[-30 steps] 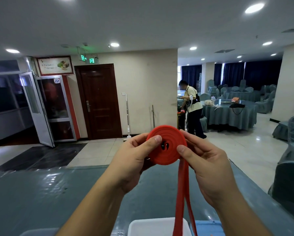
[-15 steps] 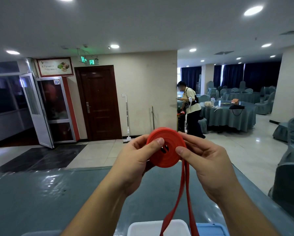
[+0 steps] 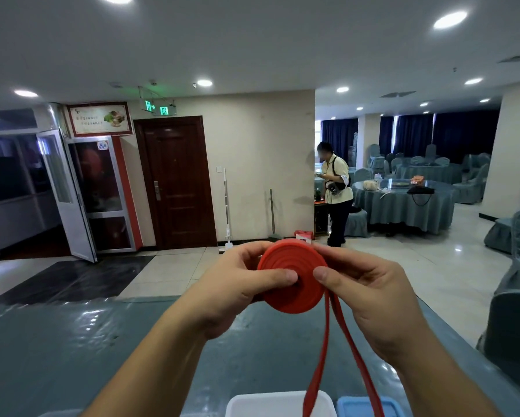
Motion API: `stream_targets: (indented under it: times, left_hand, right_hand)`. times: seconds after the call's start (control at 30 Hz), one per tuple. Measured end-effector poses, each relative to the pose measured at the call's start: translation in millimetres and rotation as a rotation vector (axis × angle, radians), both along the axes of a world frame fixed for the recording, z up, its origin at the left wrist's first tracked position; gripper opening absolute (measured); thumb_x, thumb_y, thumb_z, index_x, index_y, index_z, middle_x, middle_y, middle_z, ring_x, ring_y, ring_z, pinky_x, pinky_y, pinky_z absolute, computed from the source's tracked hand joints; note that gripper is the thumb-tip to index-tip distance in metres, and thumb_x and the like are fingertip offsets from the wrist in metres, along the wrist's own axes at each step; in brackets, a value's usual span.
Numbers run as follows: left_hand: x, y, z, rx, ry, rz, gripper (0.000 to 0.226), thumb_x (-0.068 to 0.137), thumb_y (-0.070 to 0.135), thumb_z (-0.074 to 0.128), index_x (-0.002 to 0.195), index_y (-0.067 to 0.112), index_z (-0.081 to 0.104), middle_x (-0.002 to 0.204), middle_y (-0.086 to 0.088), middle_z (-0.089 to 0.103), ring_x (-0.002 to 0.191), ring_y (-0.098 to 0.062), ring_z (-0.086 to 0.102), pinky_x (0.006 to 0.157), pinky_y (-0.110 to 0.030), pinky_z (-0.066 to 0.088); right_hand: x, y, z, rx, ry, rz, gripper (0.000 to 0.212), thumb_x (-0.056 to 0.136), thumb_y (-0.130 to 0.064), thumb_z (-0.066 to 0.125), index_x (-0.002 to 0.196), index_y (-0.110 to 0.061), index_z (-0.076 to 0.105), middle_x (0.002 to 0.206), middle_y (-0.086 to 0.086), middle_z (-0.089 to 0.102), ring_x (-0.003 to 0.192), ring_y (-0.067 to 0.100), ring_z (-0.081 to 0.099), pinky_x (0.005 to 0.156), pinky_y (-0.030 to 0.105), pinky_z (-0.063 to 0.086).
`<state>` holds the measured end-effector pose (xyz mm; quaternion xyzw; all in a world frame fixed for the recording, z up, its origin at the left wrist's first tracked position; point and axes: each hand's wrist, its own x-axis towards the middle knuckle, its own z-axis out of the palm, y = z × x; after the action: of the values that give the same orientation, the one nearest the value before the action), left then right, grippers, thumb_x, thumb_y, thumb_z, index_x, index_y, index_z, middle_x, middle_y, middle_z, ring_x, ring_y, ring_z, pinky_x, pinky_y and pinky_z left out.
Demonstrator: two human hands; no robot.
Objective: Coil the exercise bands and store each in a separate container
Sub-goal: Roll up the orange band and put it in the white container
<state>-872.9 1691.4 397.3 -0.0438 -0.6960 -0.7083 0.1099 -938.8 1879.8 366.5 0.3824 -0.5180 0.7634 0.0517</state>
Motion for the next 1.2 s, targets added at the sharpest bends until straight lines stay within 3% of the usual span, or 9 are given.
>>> stream_targets:
  times: [0.07, 0.23, 0.4, 0.63, 0.8, 1.0, 1.2]
  left_hand:
    - [-1, -2, 1, -0.016, 0.019, -0.009, 0.047, 0.073, 0.012, 0.091, 0.117, 0.009, 0.075, 0.109, -0.016, 0.078, 0.1, -0.029, 0.076, 0.081, -0.032, 0.061]
    - [-7, 5, -10, 0.15, 0.048, 0.026, 0.048, 0.073, 0.013, 0.086, 0.119, 0.009, 0.074, 0.11, -0.017, 0.077, 0.099, -0.028, 0.076, 0.081, -0.032, 0.061]
    - [-4, -4, -4, -0.071, 0.021, 0.018, 0.046, 0.069, 0.01, 0.092, 0.112, 0.016, 0.077, 0.105, -0.013, 0.079, 0.097, -0.026, 0.076, 0.082, -0.03, 0.062]
    - [-11, 12, -14, 0.248, 0.093, 0.099, 0.05, 0.07, 0.013, 0.085, 0.117, 0.007, 0.072, 0.104, -0.014, 0.079, 0.091, -0.024, 0.077, 0.074, -0.029, 0.061]
    - [-7, 0, -7, 0.103, 0.072, 0.042, 0.041, 0.072, 0.014, 0.086, 0.112, 0.01, 0.077, 0.107, -0.016, 0.079, 0.095, -0.027, 0.077, 0.077, -0.031, 0.062]
    - [-12, 9, -17, 0.22, 0.107, 0.069, 0.05, 0.072, 0.013, 0.085, 0.119, 0.003, 0.07, 0.109, -0.02, 0.078, 0.096, -0.032, 0.076, 0.086, -0.042, 0.064]
    - [-4, -2, -1, 0.037, 0.04, -0.025, 0.041, 0.079, 0.022, 0.082, 0.118, 0.009, 0.076, 0.11, -0.018, 0.078, 0.096, -0.028, 0.077, 0.078, -0.032, 0.062]
  right_hand:
    - [-1, -1, -2, -0.015, -0.027, 0.013, 0.036, 0.076, -0.017, 0.079, 0.107, -0.033, 0.083, 0.108, 0.003, 0.082, 0.103, 0.019, 0.078, 0.087, 0.022, 0.06]
    - [-7, 0, -5, -0.04, -0.081, 0.011, 0.039, 0.075, -0.022, 0.081, 0.114, -0.03, 0.081, 0.112, 0.007, 0.081, 0.107, 0.024, 0.077, 0.089, 0.028, 0.061]
    - [-7, 1, -3, 0.04, -0.008, -0.012, 0.036, 0.079, -0.016, 0.079, 0.112, -0.029, 0.082, 0.108, 0.002, 0.082, 0.104, 0.019, 0.078, 0.087, 0.022, 0.06]
    - [-6, -1, 11, -0.04, -0.056, 0.01, 0.034, 0.073, -0.019, 0.079, 0.103, -0.035, 0.084, 0.105, 0.004, 0.082, 0.099, 0.021, 0.079, 0.083, 0.024, 0.062]
    - [-5, 1, 13, -0.018, -0.037, 0.027, 0.033, 0.075, -0.018, 0.077, 0.101, -0.037, 0.084, 0.104, 0.003, 0.082, 0.098, 0.019, 0.079, 0.084, 0.022, 0.061]
    - [-10, 1, 7, -0.052, -0.096, 0.015, 0.042, 0.07, -0.025, 0.082, 0.111, -0.028, 0.082, 0.112, 0.008, 0.081, 0.107, 0.027, 0.077, 0.092, 0.034, 0.062]
    - [-8, 12, 16, 0.051, -0.019, 0.076, 0.036, 0.073, -0.016, 0.079, 0.108, -0.026, 0.083, 0.109, 0.008, 0.081, 0.104, 0.024, 0.078, 0.09, 0.03, 0.062]
